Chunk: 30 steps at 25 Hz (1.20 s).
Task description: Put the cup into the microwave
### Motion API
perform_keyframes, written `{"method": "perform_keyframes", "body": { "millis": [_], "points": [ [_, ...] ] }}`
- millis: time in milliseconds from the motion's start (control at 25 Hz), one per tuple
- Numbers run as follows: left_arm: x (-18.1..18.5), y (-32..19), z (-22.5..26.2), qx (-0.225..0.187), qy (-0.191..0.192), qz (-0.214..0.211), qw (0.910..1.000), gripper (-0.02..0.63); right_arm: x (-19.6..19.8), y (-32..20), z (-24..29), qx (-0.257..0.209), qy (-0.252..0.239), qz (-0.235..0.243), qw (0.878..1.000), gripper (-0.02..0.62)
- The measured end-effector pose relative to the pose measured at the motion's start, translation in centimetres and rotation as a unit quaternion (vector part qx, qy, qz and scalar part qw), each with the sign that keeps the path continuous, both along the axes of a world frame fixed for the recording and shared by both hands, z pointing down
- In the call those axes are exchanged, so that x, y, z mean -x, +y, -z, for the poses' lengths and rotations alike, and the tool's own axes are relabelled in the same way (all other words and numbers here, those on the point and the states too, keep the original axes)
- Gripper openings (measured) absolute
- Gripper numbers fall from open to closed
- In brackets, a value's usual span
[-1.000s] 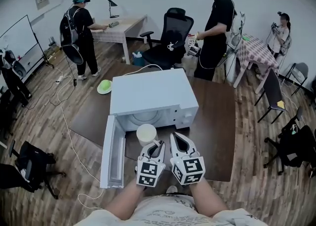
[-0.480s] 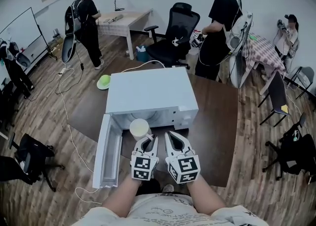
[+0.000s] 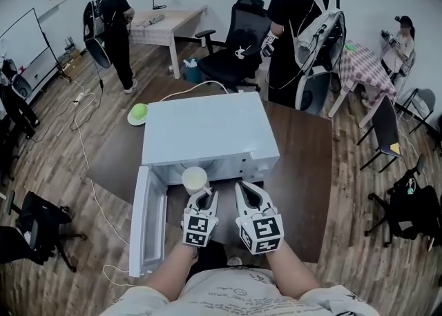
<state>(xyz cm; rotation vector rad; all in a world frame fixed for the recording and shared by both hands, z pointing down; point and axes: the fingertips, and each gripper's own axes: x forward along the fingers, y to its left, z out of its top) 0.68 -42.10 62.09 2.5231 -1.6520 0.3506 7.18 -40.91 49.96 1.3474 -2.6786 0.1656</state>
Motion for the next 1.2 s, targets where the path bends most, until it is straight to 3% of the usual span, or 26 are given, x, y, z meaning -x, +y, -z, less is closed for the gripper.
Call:
{"method": "perform_keyframes", "body": {
  "millis": [120,400,1200],
  "points": [
    [0.6,-1.4,-0.7,-0.001,0.01,0.003,0.9999,0.031,-0.5,-1.0,-0.1,0.004,0.005,-0.006,1.0,0.012],
    [1.5,-4.8,-2.4,-0.01,-0.018,0.007,0.9998,0.031,-1.9,-2.1,-0.8,0.036,-0.022,-0.019,0.999,0.012],
    [3.0,-11.3,-4.5,-0.023,-0.015,-0.051,0.9983,0.032,-2.3,-1.9,-3.9,0.052,0.025,-0.033,0.998,0.012]
  ]
}}
